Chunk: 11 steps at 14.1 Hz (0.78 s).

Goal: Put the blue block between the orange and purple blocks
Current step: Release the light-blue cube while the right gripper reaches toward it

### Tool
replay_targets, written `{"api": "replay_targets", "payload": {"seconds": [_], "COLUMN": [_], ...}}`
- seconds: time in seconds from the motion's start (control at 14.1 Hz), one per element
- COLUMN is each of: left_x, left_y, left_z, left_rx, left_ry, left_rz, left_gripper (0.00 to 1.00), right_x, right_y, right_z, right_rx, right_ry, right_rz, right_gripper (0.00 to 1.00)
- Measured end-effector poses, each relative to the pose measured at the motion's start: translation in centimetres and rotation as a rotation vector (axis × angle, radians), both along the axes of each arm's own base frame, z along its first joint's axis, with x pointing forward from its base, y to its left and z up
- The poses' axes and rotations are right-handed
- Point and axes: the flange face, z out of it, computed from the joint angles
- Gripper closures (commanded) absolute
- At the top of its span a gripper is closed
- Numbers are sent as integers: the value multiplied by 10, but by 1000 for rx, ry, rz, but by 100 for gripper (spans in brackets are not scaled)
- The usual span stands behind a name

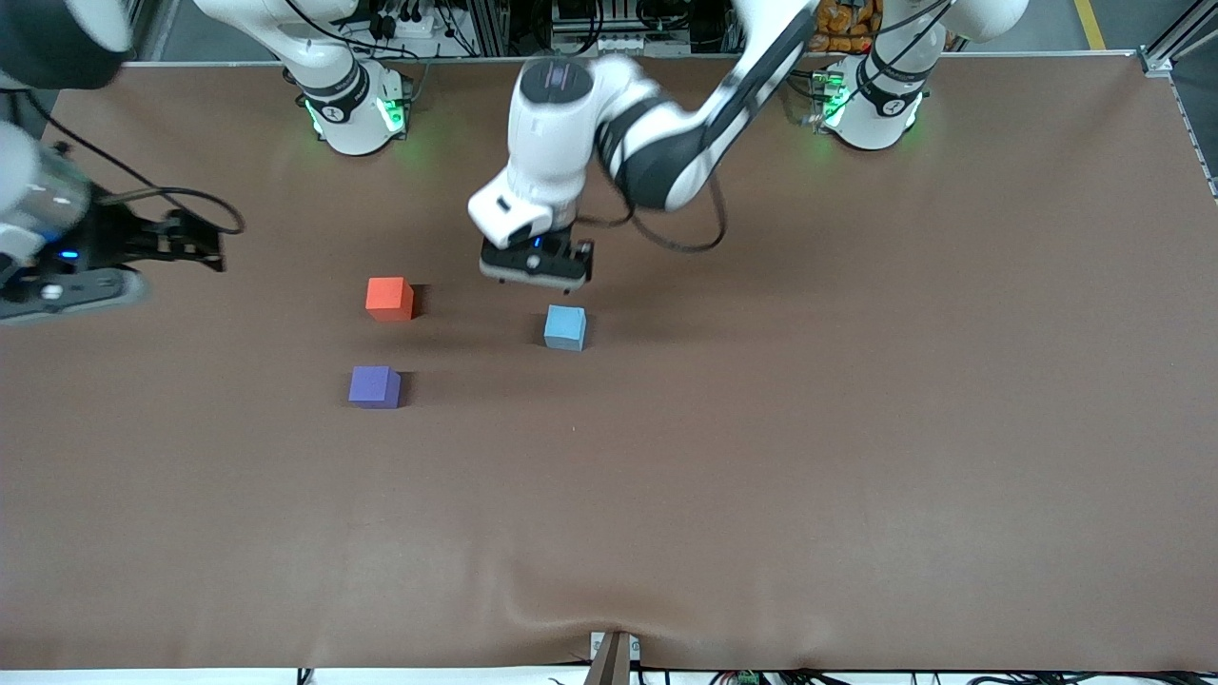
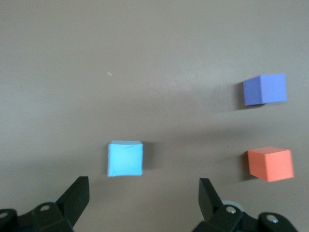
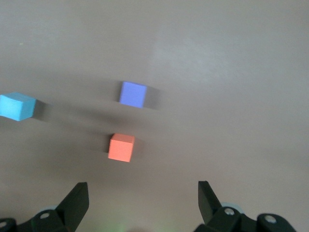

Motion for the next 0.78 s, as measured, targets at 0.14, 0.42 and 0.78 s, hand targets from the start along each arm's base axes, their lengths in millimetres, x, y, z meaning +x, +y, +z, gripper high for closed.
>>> {"api": "replay_targets", "payload": {"seconds": [0.14,0.42,0.78], "left_x": [6,19,92], "left_y": [50,180,356], "left_z": [88,222,246], "left_rx": [2,-22,53], "left_ry": [-9,-54,-71], "left_rz": [52,200,308], "left_gripper": [0,0,0], "right_x": [1,19,-3], "right_y": [34,55,168], "right_z": [-9,-41,-83], "right_rx": [97,215,184], "right_ry": [13,43,61], "right_rz": [-2,-60,-217], "right_gripper": [0,0,0]}}
